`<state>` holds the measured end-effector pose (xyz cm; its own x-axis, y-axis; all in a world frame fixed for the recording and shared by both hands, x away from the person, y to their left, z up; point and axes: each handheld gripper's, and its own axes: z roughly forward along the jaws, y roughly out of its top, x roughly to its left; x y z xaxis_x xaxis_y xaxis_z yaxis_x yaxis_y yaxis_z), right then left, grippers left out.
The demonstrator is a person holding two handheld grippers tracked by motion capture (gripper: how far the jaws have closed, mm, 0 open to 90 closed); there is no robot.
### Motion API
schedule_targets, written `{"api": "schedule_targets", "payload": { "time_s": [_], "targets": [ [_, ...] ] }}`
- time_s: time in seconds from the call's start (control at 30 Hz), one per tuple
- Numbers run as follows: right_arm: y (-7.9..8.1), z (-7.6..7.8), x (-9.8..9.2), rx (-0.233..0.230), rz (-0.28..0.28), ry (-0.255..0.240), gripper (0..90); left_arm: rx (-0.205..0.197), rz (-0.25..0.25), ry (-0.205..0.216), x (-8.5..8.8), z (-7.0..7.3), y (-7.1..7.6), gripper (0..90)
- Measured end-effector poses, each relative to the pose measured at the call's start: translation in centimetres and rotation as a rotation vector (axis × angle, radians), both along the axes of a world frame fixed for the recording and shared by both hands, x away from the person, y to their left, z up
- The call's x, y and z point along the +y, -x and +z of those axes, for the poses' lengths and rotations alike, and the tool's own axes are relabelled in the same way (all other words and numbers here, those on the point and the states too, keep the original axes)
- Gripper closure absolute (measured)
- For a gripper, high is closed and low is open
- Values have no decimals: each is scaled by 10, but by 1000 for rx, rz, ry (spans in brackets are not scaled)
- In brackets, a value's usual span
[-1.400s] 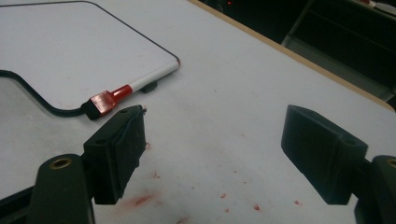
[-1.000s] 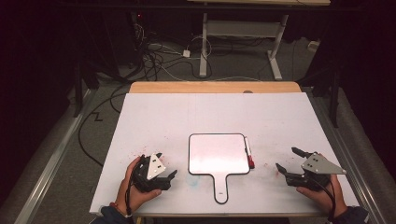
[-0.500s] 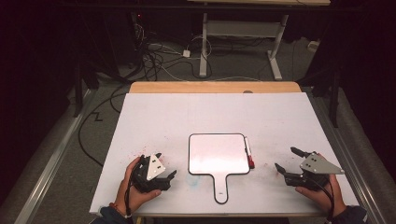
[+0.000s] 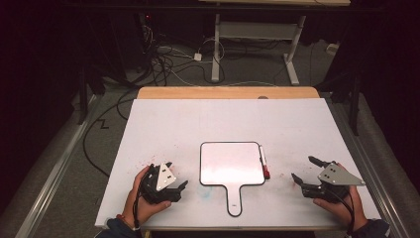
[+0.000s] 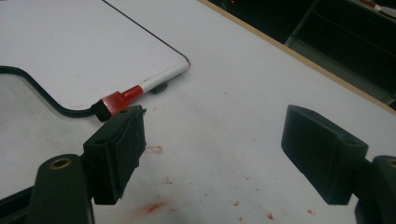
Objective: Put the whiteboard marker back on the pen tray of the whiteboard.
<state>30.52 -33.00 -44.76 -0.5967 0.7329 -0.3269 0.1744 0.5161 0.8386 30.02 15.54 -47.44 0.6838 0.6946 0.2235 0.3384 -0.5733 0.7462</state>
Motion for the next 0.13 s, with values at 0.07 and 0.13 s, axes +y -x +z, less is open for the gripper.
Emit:
{"api": "schedule_targets", "payload": {
  "time_s": [0.07, 0.13],
  "targets": [
    [0, 0, 0, -4, 4, 7, 222, 0, 2, 0, 0, 0, 0, 194],
    [-1, 0, 0, -5, 8, 9, 222, 1, 6, -6, 0, 0, -1, 194]
  ]
}}
